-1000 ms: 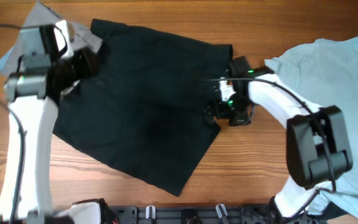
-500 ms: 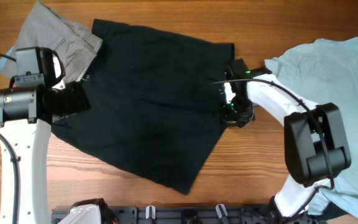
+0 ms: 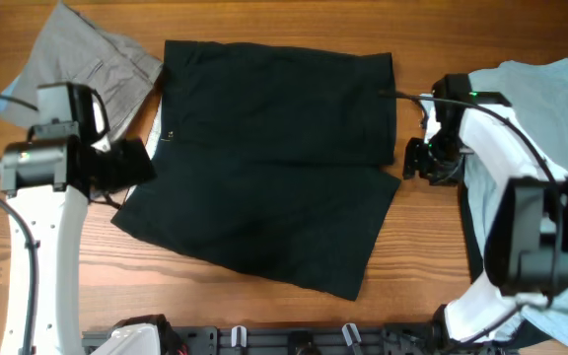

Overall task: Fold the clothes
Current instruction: 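Grasp the shorts corners with both grippers and spread them flat, then move both grippers to the bottom hem corners of the shorts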

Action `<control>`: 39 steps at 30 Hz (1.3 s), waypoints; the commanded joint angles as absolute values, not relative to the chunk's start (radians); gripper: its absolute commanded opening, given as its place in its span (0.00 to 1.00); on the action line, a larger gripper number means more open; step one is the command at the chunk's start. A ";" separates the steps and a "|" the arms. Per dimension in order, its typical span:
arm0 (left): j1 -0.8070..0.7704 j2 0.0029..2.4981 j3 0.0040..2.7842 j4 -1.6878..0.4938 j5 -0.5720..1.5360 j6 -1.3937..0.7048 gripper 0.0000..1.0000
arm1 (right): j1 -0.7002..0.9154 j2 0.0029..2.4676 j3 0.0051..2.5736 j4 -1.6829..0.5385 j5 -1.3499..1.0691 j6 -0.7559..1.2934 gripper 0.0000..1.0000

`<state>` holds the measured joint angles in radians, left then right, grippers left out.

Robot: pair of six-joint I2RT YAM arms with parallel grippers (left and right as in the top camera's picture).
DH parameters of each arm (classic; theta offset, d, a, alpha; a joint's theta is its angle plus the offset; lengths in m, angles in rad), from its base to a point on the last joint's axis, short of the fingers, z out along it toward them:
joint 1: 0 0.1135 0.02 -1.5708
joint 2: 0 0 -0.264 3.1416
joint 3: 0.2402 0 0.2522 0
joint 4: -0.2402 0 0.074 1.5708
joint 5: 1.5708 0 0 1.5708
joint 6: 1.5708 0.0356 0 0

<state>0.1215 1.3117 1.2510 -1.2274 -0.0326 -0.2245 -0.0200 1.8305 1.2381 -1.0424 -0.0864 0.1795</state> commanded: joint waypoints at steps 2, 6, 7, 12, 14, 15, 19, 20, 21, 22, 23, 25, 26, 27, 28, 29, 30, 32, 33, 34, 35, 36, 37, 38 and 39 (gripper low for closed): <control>0.181 1.324 1.084 -1.179 -0.036 -0.368 0.80 | -0.025 1.606 1.272 -1.108 -0.294 0.123 0.62; 0.295 1.324 0.934 -1.092 -0.034 -0.402 0.78 | -0.023 1.479 1.269 -1.188 -0.361 0.140 1.00; 0.328 1.324 0.907 -1.073 -0.035 -0.401 0.77 | -0.021 1.457 1.264 -1.217 -0.361 0.150 1.00; 0.472 1.324 0.866 -1.030 0.027 -0.401 0.75 | 0.031 1.416 1.159 -1.295 -0.359 0.137 0.95; 0.509 1.324 0.866 -1.020 0.034 -0.401 0.75 | 0.066 1.416 1.073 -1.283 -0.392 0.153 0.88; 0.518 1.324 0.866 -1.017 0.033 -0.401 0.75 | 0.088 1.416 1.021 -1.268 -0.414 0.170 0.84; 0.532 1.324 0.866 -1.016 0.035 -0.401 0.75 | 0.205 1.416 0.790 -1.124 -0.540 0.243 0.72; 0.532 1.324 0.866 -1.016 0.034 -0.401 0.76 | 0.229 1.416 0.756 -1.094 -0.551 0.266 0.72; 0.532 1.324 0.866 -1.016 0.035 -0.401 0.76 | 0.262 1.416 0.712 -1.053 -0.559 0.296 0.72; 0.532 1.324 0.866 -1.016 0.035 -0.401 0.77 | 0.294 1.416 0.676 -1.019 -0.559 0.329 0.72; 0.532 1.324 0.866 -1.016 0.036 -0.401 0.77 | 0.325 1.416 0.645 -0.987 -0.559 0.365 0.72; 0.532 1.324 0.866 -1.011 0.037 -0.401 0.78 | 0.384 1.416 0.604 -0.937 -0.559 0.425 0.71; 0.532 1.324 0.866 -1.008 0.037 -0.401 0.79 | 0.411 1.417 0.591 -0.914 -0.559 0.454 0.69; 0.532 1.324 0.866 -1.007 0.037 -0.401 0.79 | 0.443 1.417 0.580 -0.890 -0.559 0.490 0.69; 0.532 1.324 0.866 -1.005 0.042 -0.401 0.79 | 0.472 1.417 0.573 -0.872 -0.558 0.517 0.68; 0.532 1.324 0.866 -1.005 0.049 -0.401 0.80 | 0.494 1.417 0.569 -0.856 -0.554 0.537 0.66; 0.532 1.324 0.866 -1.005 0.056 -0.401 0.80 | 0.518 1.417 0.565 -0.840 -0.554 0.569 0.66; 0.532 1.324 0.866 -1.005 0.056 -0.401 0.80 | 0.556 1.417 0.562 -0.821 -0.554 0.590 0.64; 0.532 1.324 0.866 -1.005 0.056 -0.401 0.80 | 0.571 1.418 0.562 -0.815 -0.546 0.611 0.64; 0.532 1.324 0.866 -1.004 0.056 -0.401 0.80 | 0.585 1.420 0.562 -0.810 -0.537 0.635 0.64; 0.532 1.324 0.866 -1.005 0.056 -0.401 0.80 | 0.593 1.422 0.562 -0.806 -0.529 0.647 0.63; 0.532 1.324 0.866 -1.005 0.056 -0.401 0.80 | 0.604 1.428 0.562 -0.799 -0.519 0.659 0.61; 0.532 1.324 0.866 -1.005 0.056 -0.401 0.80 | 0.612 1.435 0.562 -0.793 -0.512 0.663 0.58; 0.532 1.324 0.866 -1.005 0.056 -0.401 0.80 | 0.618 1.445 0.562 -0.791 -0.502 0.677 0.58; 0.532 1.324 0.866 -1.005 0.056 -0.401 0.80 | 0.620 1.454 0.562 -0.793 -0.489 0.688 0.57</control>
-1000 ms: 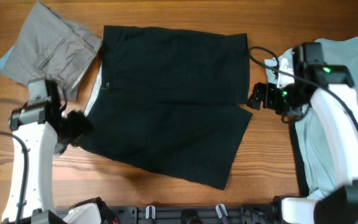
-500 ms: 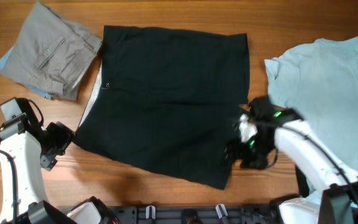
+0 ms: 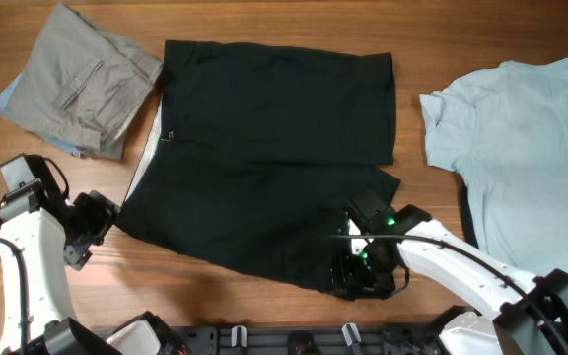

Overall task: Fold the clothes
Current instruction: 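Move both grippers to the bottom hem corners of the shorts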

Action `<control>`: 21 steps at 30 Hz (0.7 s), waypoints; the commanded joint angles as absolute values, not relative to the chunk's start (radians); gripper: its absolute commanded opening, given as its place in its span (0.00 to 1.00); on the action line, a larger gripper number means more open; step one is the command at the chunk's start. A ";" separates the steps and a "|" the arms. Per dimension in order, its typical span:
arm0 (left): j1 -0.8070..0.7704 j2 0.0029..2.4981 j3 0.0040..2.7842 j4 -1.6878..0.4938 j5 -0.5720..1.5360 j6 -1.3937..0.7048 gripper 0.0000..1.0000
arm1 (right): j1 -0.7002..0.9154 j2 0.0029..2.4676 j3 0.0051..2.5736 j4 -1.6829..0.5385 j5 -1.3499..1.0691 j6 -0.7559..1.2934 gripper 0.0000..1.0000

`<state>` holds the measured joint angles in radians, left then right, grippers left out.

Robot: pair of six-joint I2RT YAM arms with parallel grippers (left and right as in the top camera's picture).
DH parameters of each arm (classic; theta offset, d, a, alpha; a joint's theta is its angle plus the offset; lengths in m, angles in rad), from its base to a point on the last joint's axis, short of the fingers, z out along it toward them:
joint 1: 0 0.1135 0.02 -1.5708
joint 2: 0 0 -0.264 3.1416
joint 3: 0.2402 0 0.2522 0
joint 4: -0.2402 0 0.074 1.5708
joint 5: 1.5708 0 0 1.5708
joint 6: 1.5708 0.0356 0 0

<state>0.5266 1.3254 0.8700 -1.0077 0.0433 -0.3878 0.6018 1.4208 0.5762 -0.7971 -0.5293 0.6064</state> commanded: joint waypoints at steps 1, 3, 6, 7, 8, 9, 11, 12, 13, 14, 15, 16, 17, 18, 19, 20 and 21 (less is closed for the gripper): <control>0.532 1.324 0.866 -1.005 0.056 -0.401 0.80 | 0.620 1.466 0.562 -0.793 -0.477 0.688 0.55; 0.532 1.324 0.866 -1.005 0.056 -0.401 0.80 | 0.620 1.490 0.562 -0.792 -0.439 0.694 0.50; 0.532 1.324 0.866 -1.005 0.056 -0.401 0.80 | 0.619 1.505 0.563 -0.790 -0.414 0.709 0.23; 0.532 1.324 0.866 -1.005 0.056 -0.401 0.80 | 0.619 1.505 0.565 -0.790 -0.414 0.709 0.14; 0.532 1.324 0.866 -1.005 0.056 -0.401 0.80 | 0.619 1.505 0.569 -0.792 -0.414 0.706 0.05; 0.532 1.324 0.866 -1.005 0.056 -0.401 0.80 | 0.618 1.505 0.576 -0.798 -0.415 0.706 0.04; 0.532 1.324 0.866 -1.005 0.062 -0.401 0.79 | 0.617 1.500 0.603 -0.825 -0.419 0.684 0.04; 0.532 1.324 0.866 -1.005 0.072 -0.401 0.79 | 0.616 1.493 0.624 -0.848 -0.418 0.672 0.04; 0.532 1.324 0.866 -1.004 0.081 -0.401 0.77 | 0.614 1.485 0.641 -0.868 -0.418 0.656 0.04; 0.532 1.324 0.866 -1.002 0.105 -0.400 0.74 | 0.609 1.470 0.671 -0.895 -0.417 0.634 0.04; 0.532 1.324 0.866 -1.002 0.127 -0.400 0.71 | 0.605 1.458 0.696 -0.916 -0.413 0.618 0.04; 0.532 1.324 0.866 -1.001 0.148 -0.397 0.70 | 0.599 1.446 0.723 -0.937 -0.408 0.605 0.04; 0.532 1.324 0.866 -1.001 0.159 -0.397 0.70 | 0.593 1.435 0.747 -0.952 -0.402 0.600 0.04; 0.532 1.324 0.865 -0.998 0.169 -0.397 0.71 | 0.589 1.426 0.766 -0.959 -0.395 0.601 0.04; 0.530 1.324 0.862 -0.989 0.171 -0.396 0.75 | 0.588 1.420 0.779 -0.960 -0.395 0.602 0.04; 0.526 1.324 0.855 -0.972 0.176 -0.381 0.77 | 0.588 1.417 0.786 -0.960 -0.395 0.602 0.04; 0.521 1.324 0.846 -0.953 0.187 -0.363 0.79 | 0.588 1.417 0.791 -0.959 -0.395 0.603 0.04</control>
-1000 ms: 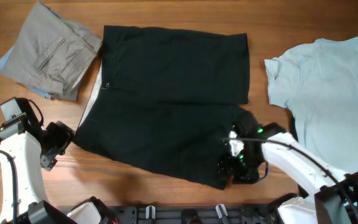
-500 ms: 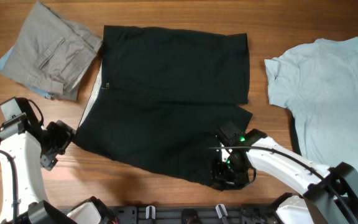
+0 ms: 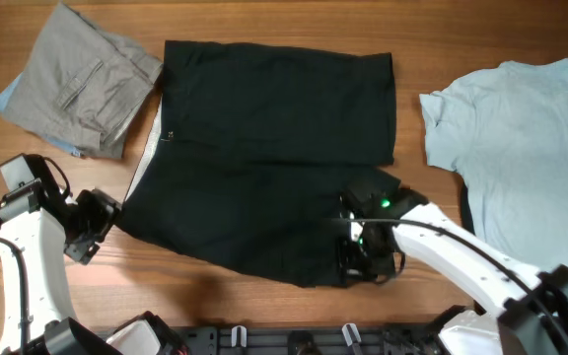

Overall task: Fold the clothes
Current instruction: 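Move both grippers to the bottom hem corners of the shorts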

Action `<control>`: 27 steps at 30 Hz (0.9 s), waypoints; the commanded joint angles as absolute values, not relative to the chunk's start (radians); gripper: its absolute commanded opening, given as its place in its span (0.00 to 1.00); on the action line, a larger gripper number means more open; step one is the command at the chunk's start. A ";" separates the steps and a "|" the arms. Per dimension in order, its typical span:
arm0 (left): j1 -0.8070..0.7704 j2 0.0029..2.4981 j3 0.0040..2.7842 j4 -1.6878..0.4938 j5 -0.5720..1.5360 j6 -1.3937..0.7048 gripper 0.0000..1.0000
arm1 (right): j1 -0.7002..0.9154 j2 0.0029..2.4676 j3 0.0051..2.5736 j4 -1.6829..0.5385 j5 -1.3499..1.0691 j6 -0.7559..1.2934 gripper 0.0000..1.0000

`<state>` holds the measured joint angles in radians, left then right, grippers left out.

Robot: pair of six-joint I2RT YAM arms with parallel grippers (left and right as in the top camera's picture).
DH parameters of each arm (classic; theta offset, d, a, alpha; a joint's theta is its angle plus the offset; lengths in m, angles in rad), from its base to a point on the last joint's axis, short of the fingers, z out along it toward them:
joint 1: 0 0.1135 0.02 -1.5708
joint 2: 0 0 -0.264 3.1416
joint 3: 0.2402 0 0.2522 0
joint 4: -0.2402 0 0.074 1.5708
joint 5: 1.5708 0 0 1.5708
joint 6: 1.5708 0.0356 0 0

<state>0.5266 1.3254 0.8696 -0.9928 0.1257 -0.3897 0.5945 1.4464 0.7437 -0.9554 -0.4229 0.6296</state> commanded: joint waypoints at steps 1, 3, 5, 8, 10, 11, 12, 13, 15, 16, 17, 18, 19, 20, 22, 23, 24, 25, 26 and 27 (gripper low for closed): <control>0.514 1.324 0.833 -0.932 0.202 -0.350 0.81 | 0.588 1.417 0.793 -0.957 -0.395 0.603 0.04; 0.499 1.324 0.800 -0.892 0.216 -0.344 0.86 | 0.588 1.417 0.793 -0.955 -0.396 0.606 0.04; 0.485 1.326 0.757 -0.828 0.202 -0.344 0.87 | 0.588 1.417 0.793 -0.955 -0.395 0.606 0.04; 0.484 1.345 0.705 -0.735 0.199 -0.344 0.84 | 0.588 1.416 0.793 -0.955 -0.395 0.606 0.04; 0.484 1.370 0.676 -0.675 0.203 -0.344 0.87 | 0.588 1.416 0.793 -0.955 -0.395 0.605 0.04; 0.484 1.387 0.665 -0.649 0.215 -0.333 0.87 | 0.588 1.416 0.793 -0.955 -0.395 0.605 0.04; 0.484 1.399 0.660 -0.636 0.233 -0.316 0.86 | 0.588 1.416 0.793 -0.955 -0.395 0.606 0.04; 0.484 1.419 0.656 -0.619 0.264 -0.294 0.81 | 0.588 1.416 0.793 -0.954 -0.395 0.606 0.04; 0.482 1.452 0.654 -0.593 0.284 -0.291 0.71 | 0.588 1.416 0.793 -0.954 -0.395 0.605 0.04; 0.480 1.469 0.654 -0.578 0.284 -0.291 0.64 | 0.588 1.416 0.793 -0.954 -0.395 0.604 0.04; 0.479 1.486 0.654 -0.562 0.284 -0.291 0.57 | 0.588 1.416 0.793 -0.952 -0.395 0.604 0.04; 0.479 1.502 0.654 -0.545 0.292 -0.292 0.49 | 0.588 1.416 0.793 -0.949 -0.395 0.602 0.04; 0.479 1.517 0.654 -0.532 0.304 -0.291 0.45 | 0.588 1.416 0.793 -0.946 -0.394 0.602 0.04; 0.479 1.529 0.654 -0.521 0.318 -0.291 0.37 | 0.588 1.416 0.793 -0.945 -0.390 0.602 0.04; 0.479 1.542 0.654 -0.520 0.336 -0.291 0.15 | 0.588 1.416 0.793 -0.947 -0.377 0.602 0.04; 0.479 1.542 0.655 -0.529 0.341 -0.291 0.05 | 0.588 1.416 0.793 -0.948 -0.371 0.603 0.04; 0.479 1.538 0.656 -0.538 0.341 -0.291 0.04 | 0.588 1.416 0.793 -0.948 -0.369 0.604 0.04; 0.480 1.531 0.660 -0.556 0.340 -0.290 0.04 | 0.584 1.415 0.793 -0.948 -0.371 0.605 0.04; 0.480 1.525 0.669 -0.574 0.340 -0.287 0.04 | 0.578 1.411 0.796 -0.954 -0.373 0.605 0.04; 0.480 1.515 0.683 -0.598 0.340 -0.287 0.04 | 0.570 1.406 0.801 -0.965 -0.373 0.603 0.04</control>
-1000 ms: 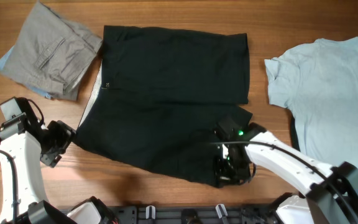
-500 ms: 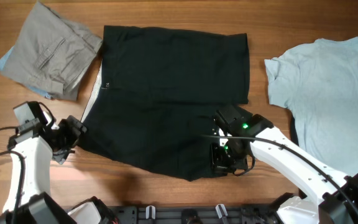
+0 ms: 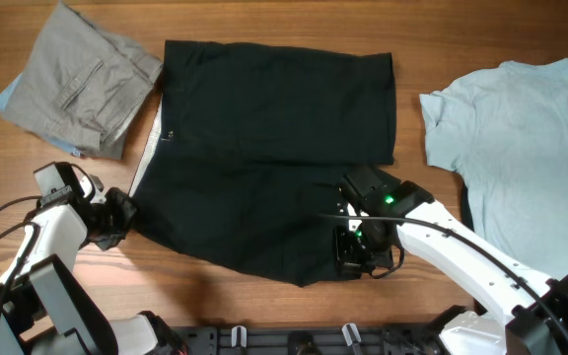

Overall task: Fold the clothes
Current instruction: 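Move both grippers to the bottom hem corners of the shorts, then fold the shorts bottom edge up toward the waistband with both grippers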

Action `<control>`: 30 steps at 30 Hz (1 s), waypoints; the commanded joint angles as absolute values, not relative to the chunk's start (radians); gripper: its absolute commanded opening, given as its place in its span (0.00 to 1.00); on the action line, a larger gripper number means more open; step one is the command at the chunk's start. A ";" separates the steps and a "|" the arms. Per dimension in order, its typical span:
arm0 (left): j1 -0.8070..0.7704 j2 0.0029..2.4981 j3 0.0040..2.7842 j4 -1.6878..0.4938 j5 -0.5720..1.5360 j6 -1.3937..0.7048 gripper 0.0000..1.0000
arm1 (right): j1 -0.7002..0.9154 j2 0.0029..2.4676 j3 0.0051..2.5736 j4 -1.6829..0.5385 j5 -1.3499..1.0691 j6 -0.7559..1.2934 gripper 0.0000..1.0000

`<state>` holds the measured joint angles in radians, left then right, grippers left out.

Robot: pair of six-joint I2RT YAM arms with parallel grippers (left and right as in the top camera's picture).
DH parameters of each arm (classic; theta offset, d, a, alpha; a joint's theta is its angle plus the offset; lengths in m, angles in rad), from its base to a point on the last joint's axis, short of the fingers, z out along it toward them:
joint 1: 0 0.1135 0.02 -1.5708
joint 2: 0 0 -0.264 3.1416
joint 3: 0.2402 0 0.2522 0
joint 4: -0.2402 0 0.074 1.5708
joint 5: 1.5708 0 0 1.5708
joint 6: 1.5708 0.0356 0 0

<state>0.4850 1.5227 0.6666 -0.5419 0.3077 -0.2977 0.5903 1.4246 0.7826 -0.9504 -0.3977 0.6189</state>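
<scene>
Black shorts (image 3: 264, 148) lie spread flat across the middle of the wooden table, legs pointing right. My right gripper (image 3: 355, 258) is down on the near leg's hem at the lower right. It looks shut on the cloth there, and the hem corner is drawn in toward the shorts. At the near-left corner of the shorts, by the waistband, sits my left gripper (image 3: 121, 210), touching the edge. From overhead its jaws cannot be made out.
Folded grey shorts (image 3: 82, 79) lie at the far left on something pale blue. A light blue T-shirt (image 3: 521, 148) is spread at the right. A dark rail (image 3: 294, 340) runs along the near table edge.
My left gripper has moved right and up to the near-left corner of the shorts. The right gripper has shifted slightly up with the hem.
At first both grippers were high, left by the waistband, right at the shorts' right edge. Then both were low, right on the near hem corner, left off the cloth. The hem corner has since been drawn inward, and the left gripper has reached the shorts' corner.
</scene>
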 commanded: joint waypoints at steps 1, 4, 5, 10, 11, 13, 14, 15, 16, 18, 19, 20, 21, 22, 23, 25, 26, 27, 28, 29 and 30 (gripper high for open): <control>0.480 1.504 0.702 -0.625 0.340 -0.288 0.04 | 0.560 1.396 0.809 -0.982 -0.371 0.601 0.04; 0.480 1.464 0.775 -0.727 0.339 -0.289 0.04 | 0.532 1.356 0.846 -1.041 -0.347 0.585 0.04; 0.479 1.447 0.806 -0.770 0.339 -0.288 0.04 | 0.523 1.336 0.867 -1.070 -0.332 0.578 0.04; 0.480 1.340 0.949 -0.966 0.317 -0.296 0.04 | 0.503 1.227 1.026 -1.235 -0.273 0.569 0.04; 0.480 1.314 0.975 -0.999 0.317 -0.296 0.04 | 0.503 1.209 1.070 -1.271 -0.260 0.569 0.04; 0.479 1.261 1.027 -1.064 0.317 -0.300 0.04 | 0.503 1.177 1.170 -1.338 -0.244 0.571 0.04; 0.479 1.231 1.053 -1.092 0.317 -0.299 0.04 | 0.503 1.169 1.204 -1.358 -0.238 0.574 0.04; 0.479 1.201 1.079 -1.114 0.315 -0.300 0.04 | 0.503 1.159 1.249 -1.383 -0.233 0.575 0.04; 0.479 1.171 1.103 -1.132 0.313 -0.299 0.04 | 0.503 1.151 1.294 -1.405 -0.228 0.577 0.04; 0.479 1.114 1.142 -1.161 0.290 -0.300 0.04 | 0.503 1.144 1.377 -1.448 -0.208 0.579 0.04; 0.479 1.084 1.156 -1.170 0.272 -0.300 0.04 | 0.503 1.142 1.412 -1.463 -0.195 0.579 0.04; 0.479 1.057 1.167 -1.176 0.258 -0.300 0.04 | 0.503 1.141 1.442 -1.473 -0.184 0.579 0.04; 0.479 1.029 1.172 -1.174 0.247 -0.300 0.04 | 0.503 1.141 1.470 -1.478 -0.172 0.581 0.04; 0.479 1.005 1.172 -1.166 0.239 -0.300 0.04 | 0.503 1.142 1.489 -1.477 -0.158 0.582 0.04; 0.479 0.985 1.172 -1.159 0.227 -0.300 0.04 | 0.503 1.142 1.501 -1.468 -0.133 0.589 0.04; 0.479 0.968 1.172 -1.147 0.199 -0.300 0.04 | 0.503 1.145 1.504 -1.434 -0.020 0.619 0.04; 0.479 0.968 1.172 -1.137 0.200 -0.300 0.04 | 0.503 1.152 1.504 -1.426 0.017 0.631 0.04; 0.479 0.974 1.172 -1.124 0.202 -0.302 0.04 | 0.503 1.164 1.503 -1.413 0.068 0.639 0.04; 0.478 0.981 1.172 -1.113 0.205 -0.303 0.04 | 0.501 1.176 1.503 -1.403 0.089 0.638 0.04; 0.471 0.995 1.172 -1.087 0.204 -0.303 0.04 | 0.497 1.191 1.503 -1.389 0.107 0.638 0.04; 0.465 1.004 1.172 -1.068 0.204 -0.303 0.04 | 0.492 1.209 1.503 -1.373 0.115 0.634 0.04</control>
